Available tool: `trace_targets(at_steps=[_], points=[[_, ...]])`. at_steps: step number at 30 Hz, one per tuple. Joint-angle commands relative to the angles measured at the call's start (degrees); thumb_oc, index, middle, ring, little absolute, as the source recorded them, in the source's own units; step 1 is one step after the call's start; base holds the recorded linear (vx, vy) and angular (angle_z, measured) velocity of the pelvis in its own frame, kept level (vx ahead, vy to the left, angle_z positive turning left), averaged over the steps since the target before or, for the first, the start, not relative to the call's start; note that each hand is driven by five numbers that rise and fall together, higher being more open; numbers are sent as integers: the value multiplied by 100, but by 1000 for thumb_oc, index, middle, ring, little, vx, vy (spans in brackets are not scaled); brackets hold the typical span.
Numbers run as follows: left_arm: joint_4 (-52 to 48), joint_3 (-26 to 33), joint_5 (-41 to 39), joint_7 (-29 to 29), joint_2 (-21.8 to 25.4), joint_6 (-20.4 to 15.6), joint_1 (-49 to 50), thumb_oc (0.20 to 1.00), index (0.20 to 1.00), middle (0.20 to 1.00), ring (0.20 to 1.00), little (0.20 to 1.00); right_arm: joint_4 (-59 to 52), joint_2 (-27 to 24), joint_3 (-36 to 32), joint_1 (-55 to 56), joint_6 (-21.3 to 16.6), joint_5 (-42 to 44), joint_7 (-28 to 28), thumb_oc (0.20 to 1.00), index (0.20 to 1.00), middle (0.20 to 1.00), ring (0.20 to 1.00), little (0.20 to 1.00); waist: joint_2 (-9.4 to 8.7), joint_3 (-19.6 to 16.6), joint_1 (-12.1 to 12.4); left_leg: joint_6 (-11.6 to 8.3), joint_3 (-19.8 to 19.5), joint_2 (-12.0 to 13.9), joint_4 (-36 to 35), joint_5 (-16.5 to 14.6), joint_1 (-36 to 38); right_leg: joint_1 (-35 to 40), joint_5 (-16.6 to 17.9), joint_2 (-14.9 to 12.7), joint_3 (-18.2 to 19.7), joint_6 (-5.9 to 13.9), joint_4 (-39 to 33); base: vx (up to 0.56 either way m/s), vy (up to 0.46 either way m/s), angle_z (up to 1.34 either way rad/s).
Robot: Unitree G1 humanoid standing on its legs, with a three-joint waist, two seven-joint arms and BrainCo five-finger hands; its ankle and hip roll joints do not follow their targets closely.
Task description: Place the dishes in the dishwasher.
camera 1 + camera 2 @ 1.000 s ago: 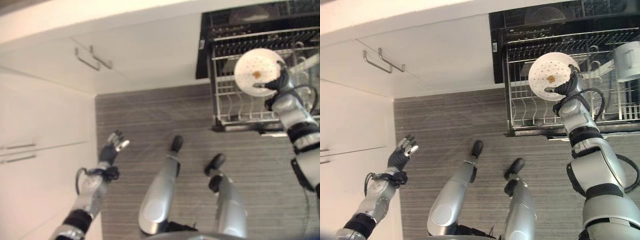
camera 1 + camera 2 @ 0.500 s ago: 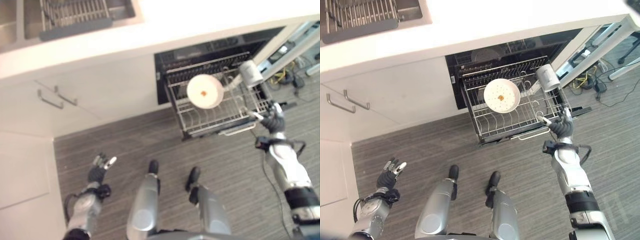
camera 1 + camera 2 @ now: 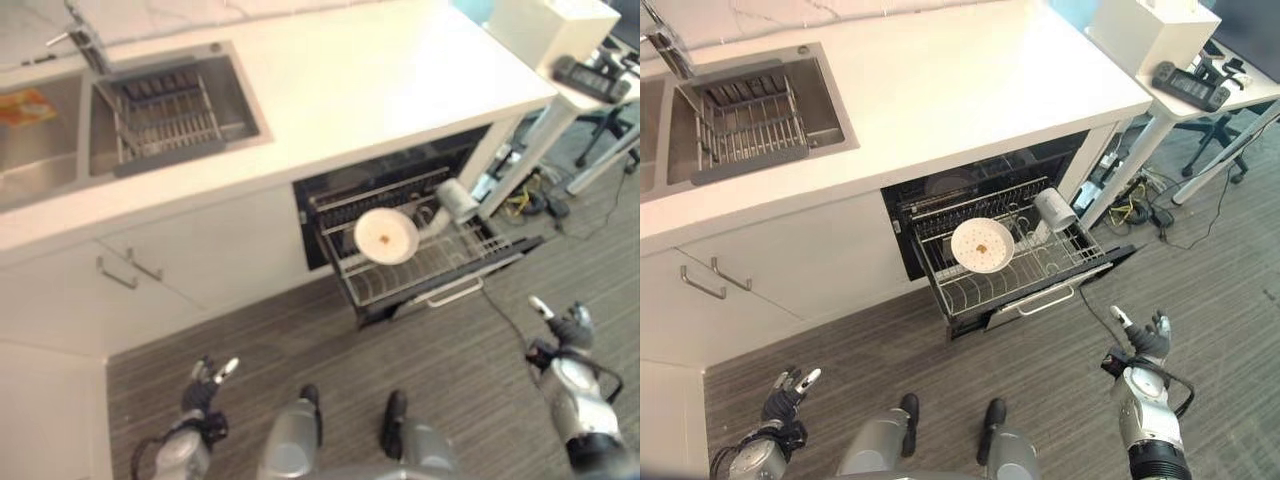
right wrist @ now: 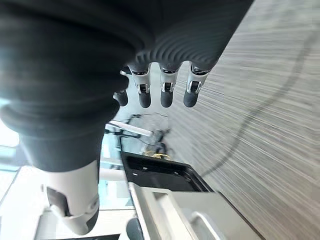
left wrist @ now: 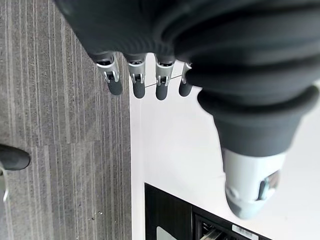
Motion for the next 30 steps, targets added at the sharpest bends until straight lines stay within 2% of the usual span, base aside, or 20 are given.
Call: trace_targets(at_steps=[1,3,8,9,12,23,30], points=[[-77,39,309,-61,216,-48,-42,1000,1000,1000,1000,1000,173,-200,51,-305,-240,745,446,1000,1000,1000,1000,1000,36,99,181,-220,194,162,-257,271,213,92,128,-102,-132,318,295,83,-30,5],[-6,-57,305,-50,232,8,-109,1000,1000,1000,1000,1000,596,-78,211,-452,-84,1271,743,1000,1000,1000,1000,1000,85,88,236,-229,158,143,-257,299,220,118,122,-117,-164,298,295,79,-23,0],[228,-247,315,-144,252,24,-300,1000,1000,1000,1000,1000,1764,-31,345,-969,31,2160,1391,1000,1000,1000,1000,1000,220,122,380,-240,55,95,-257,363,170,119,121,-157,-220,271,295,43,-7,6],[361,-356,275,-204,249,-34,-361,1000,1000,1000,1000,1000,2234,-92,303,-1257,113,2544,1717,1000,1000,1000,1000,1000,306,151,441,-244,1,59,-257,398,127,94,123,-189,-240,257,295,10,30,32],[547,-528,171,-308,197,-168,-426,1000,1000,1000,1000,1000,2756,-275,252,-1709,275,2950,2030,1000,1000,1000,1000,1000,482,252,518,-265,-90,-15,-257,424,87,76,109,-248,-261,247,295,15,54,31],[486,-778,-76,-508,151,-224,-327,1000,1000,1000,1000,1000,3668,-1020,229,-2720,556,2652,2386,1000,1000,1000,1000,1000,829,398,614,-302,-227,-154,-257,516,-30,-25,142,-400,-305,247,295,9,50,6],[242,-993,-369,-569,149,-128,-313,1000,1000,1000,1000,1000,3993,-1711,400,-3670,590,2159,2399,1000,1000,1000,1000,1000,1176,490,703,-330,-256,-285,-257,582,-166,-172,157,-561,-330,281,295,-10,101,5]])
